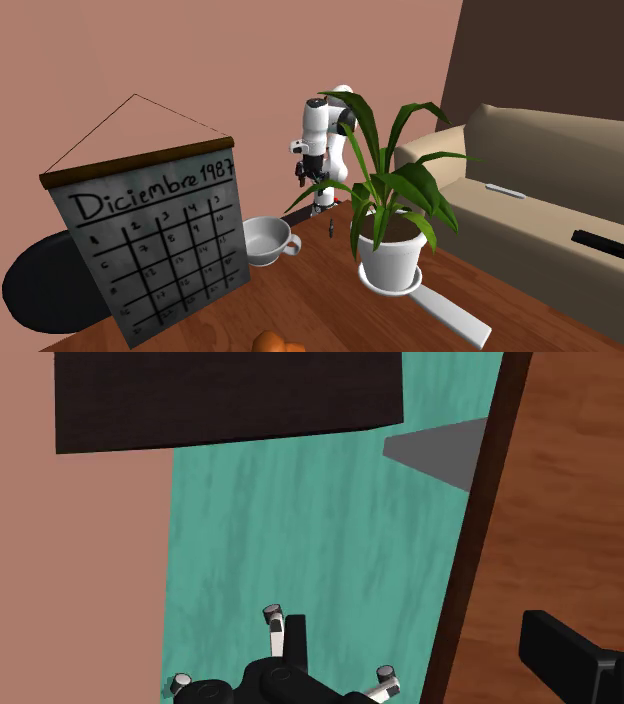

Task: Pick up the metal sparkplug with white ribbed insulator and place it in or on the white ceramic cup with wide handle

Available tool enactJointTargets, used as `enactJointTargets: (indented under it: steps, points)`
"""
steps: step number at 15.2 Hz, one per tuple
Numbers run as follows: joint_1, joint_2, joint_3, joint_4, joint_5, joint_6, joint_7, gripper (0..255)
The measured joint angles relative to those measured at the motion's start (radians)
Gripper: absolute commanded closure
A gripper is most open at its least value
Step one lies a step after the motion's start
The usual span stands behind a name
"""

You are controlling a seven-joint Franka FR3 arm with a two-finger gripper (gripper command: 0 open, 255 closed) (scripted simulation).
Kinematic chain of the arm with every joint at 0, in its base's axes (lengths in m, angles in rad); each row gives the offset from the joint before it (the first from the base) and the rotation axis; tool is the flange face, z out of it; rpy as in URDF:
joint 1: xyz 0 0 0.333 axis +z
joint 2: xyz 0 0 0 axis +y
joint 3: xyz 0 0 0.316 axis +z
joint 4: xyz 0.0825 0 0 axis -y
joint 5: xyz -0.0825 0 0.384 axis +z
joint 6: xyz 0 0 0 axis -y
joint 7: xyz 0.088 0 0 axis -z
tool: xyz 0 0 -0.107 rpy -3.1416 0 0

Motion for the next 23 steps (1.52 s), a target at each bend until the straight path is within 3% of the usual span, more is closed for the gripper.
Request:
enactJointTargets:
  steps: [8, 14, 23]
  points:
    - [-0.018, 0.208, 0.167, 0.169, -0.041, 0.128, 0.196, 0]
    - [-0.034, 0.402, 0.300, 0.345, -0.160, 0.177, 0.375, 0]
    - [-0.036, 0.462, 0.324, 0.297, -0.205, 0.281, 0.422, 0]
